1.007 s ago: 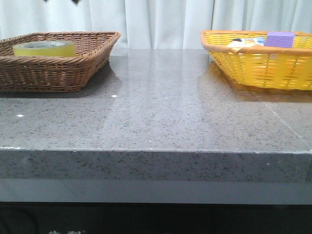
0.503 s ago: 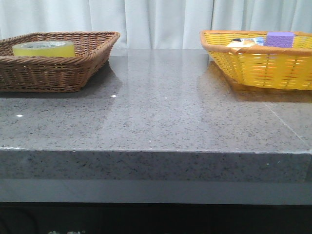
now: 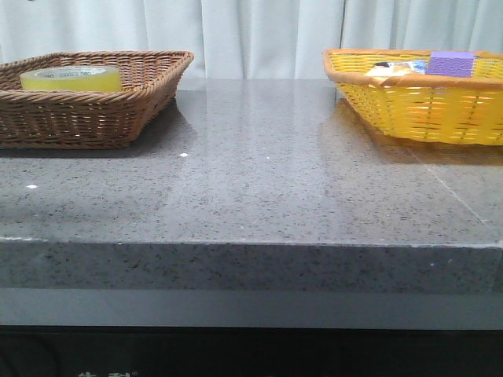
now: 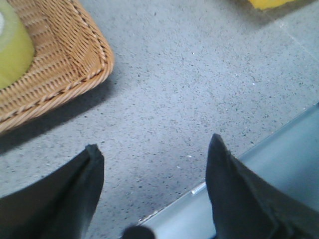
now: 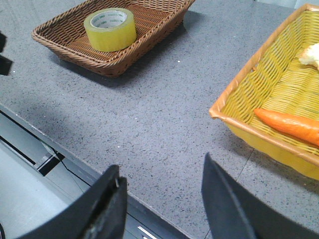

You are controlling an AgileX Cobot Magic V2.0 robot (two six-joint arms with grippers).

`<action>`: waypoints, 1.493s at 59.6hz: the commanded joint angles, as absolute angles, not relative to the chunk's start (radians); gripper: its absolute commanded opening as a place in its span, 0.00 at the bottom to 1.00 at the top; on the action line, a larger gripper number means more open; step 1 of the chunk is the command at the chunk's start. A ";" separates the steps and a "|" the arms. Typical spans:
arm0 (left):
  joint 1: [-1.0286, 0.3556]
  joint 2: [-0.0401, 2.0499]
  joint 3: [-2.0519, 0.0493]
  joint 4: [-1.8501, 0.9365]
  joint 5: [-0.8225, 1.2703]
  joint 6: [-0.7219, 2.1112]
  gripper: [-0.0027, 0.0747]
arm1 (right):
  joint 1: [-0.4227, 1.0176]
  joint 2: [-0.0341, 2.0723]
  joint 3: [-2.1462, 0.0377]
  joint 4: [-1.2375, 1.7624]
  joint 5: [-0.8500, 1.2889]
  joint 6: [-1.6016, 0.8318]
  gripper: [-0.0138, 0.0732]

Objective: Transfer tape with both arms

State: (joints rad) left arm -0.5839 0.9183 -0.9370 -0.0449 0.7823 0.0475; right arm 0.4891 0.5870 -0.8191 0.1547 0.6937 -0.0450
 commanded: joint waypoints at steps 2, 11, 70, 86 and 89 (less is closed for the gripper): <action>-0.592 0.817 -0.912 -0.020 0.651 0.033 0.60 | 0.488 0.588 -0.845 0.143 0.634 -0.052 0.60; -0.592 0.733 -0.862 -0.020 0.622 0.013 0.60 | 0.488 0.588 -0.845 0.113 0.646 -0.052 0.60; -0.592 0.717 -0.852 -0.026 0.638 0.011 0.01 | 0.488 0.588 -0.845 0.094 0.706 -0.052 0.08; -0.592 0.717 -0.852 -0.038 0.641 0.011 0.01 | 0.488 0.588 -0.845 0.094 0.706 -0.052 0.08; -0.592 0.717 -0.852 -0.038 0.641 0.011 0.01 | 0.488 0.588 -0.845 0.094 0.706 -0.052 0.08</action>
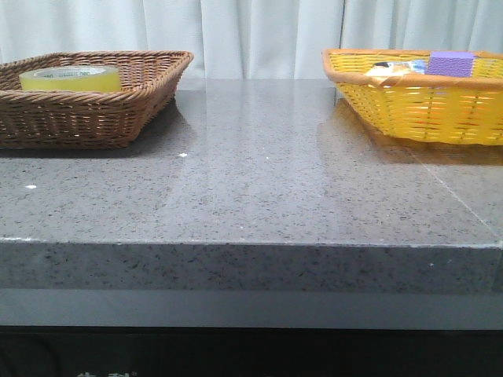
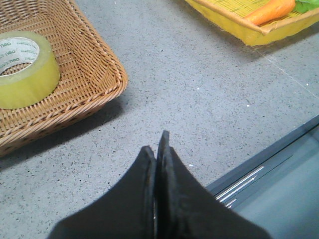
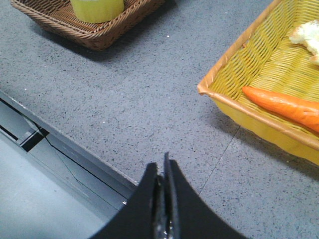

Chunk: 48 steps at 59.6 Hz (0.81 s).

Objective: Transfer tape with both arms

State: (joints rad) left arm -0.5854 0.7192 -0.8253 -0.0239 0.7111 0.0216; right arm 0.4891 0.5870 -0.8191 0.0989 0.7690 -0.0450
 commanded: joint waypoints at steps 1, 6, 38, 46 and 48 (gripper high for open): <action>-0.592 0.717 -0.852 -0.038 0.641 0.011 0.01 | 0.488 0.588 -0.845 0.094 0.706 -0.052 0.08; -0.592 0.717 -0.852 -0.038 0.641 0.011 0.01 | 0.488 0.588 -0.845 0.094 0.706 -0.052 0.08; -0.258 0.400 -0.448 -0.036 0.312 0.011 0.01 | 0.488 0.588 -0.845 0.094 0.705 -0.052 0.08; -0.161 0.231 -0.284 -0.080 0.225 0.011 0.01 | 0.488 0.588 -0.845 0.094 0.705 -0.052 0.08; -0.145 0.200 -0.255 -0.088 0.214 0.011 0.01 | 0.488 0.588 -0.845 0.094 0.705 -0.052 0.08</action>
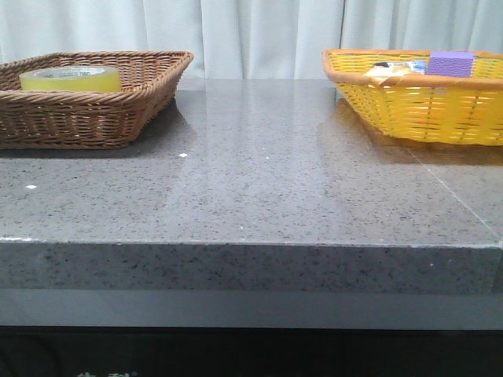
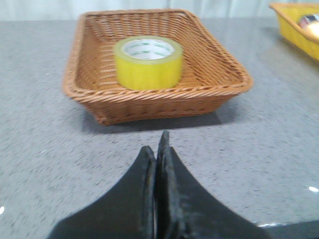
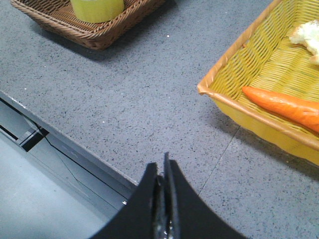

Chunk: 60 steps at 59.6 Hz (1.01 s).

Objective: Transfer tape with both arms

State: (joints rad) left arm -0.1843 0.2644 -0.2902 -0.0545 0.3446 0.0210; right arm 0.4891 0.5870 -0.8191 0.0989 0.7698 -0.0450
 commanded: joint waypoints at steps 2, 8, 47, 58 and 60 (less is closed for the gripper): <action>-0.124 0.155 -0.215 -0.099 0.202 0.011 0.01 | 0.488 0.588 -0.845 0.094 0.705 -0.052 0.08; -0.094 0.071 -0.139 -0.110 0.179 0.011 0.01 | 0.488 0.588 -0.845 0.094 0.705 -0.052 0.08; -0.081 -0.027 0.048 -0.122 -0.018 0.011 0.01 | 0.488 0.588 -0.845 0.094 0.703 -0.052 0.08; -0.081 -0.027 0.048 -0.122 -0.020 0.011 0.01 | 0.488 0.588 -0.845 0.094 0.703 -0.052 0.08; -0.081 -0.027 0.048 -0.122 -0.020 0.011 0.01 | 0.488 0.588 -0.845 0.094 0.703 -0.052 0.08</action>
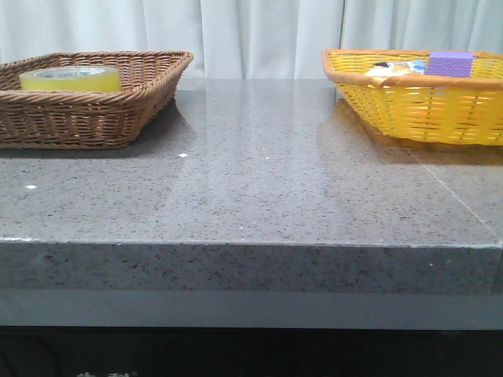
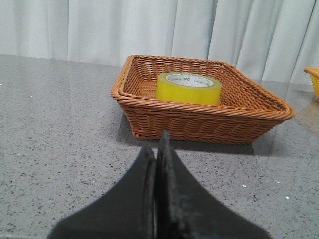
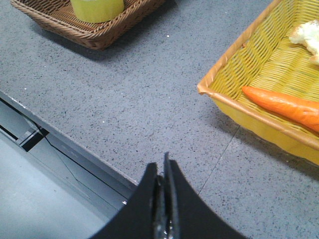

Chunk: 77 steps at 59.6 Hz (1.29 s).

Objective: Transfer tape with both arms

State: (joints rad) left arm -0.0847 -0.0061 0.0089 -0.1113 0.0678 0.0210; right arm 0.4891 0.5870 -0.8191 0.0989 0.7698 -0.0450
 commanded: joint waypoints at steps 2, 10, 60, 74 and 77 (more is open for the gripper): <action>-0.081 -0.027 0.048 -0.122 -0.020 0.011 0.01 | 0.488 0.588 -0.845 0.094 0.703 -0.052 0.08; -0.081 -0.027 0.048 -0.122 -0.020 0.011 0.01 | 0.488 0.588 -0.845 0.094 0.703 -0.052 0.08; -0.081 -0.027 0.048 -0.122 -0.020 0.011 0.01 | 0.199 0.213 -0.369 0.150 0.165 -0.060 0.08; -0.081 -0.027 0.048 -0.122 -0.020 0.011 0.01 | 0.062 0.004 -0.121 0.161 0.081 -0.060 0.08; -0.081 -0.027 0.048 -0.122 -0.020 0.011 0.01 | 0.039 -0.015 -0.088 0.161 0.078 -0.060 0.08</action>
State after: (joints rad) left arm -0.0847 -0.0061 0.0089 -0.1113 0.0632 0.0210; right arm 0.0754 0.0095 -0.1097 0.1555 0.1817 -0.0489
